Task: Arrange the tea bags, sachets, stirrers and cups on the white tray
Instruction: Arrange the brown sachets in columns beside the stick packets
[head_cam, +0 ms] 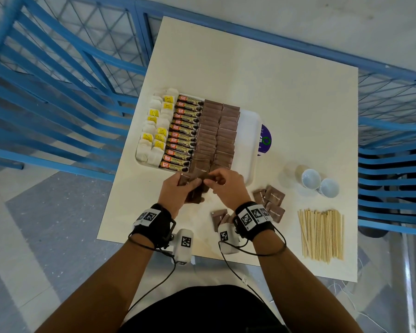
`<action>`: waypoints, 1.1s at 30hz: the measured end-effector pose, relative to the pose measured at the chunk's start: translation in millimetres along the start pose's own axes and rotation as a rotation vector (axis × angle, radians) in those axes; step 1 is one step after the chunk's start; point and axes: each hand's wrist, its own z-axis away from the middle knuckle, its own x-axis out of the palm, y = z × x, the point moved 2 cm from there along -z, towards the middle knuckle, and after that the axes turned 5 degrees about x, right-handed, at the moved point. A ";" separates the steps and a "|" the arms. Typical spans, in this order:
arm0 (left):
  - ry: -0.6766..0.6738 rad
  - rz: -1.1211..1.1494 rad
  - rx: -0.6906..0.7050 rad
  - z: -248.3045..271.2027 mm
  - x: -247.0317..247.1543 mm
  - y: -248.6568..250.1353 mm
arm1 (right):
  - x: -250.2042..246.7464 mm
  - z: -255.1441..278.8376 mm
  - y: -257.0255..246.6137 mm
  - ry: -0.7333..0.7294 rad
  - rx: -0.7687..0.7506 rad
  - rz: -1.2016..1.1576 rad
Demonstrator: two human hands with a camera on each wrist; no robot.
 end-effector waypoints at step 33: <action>0.055 -0.062 -0.132 0.1 -8.7 -12.8 | -23.9 -25.1 29.0 0.148 0.079 0.024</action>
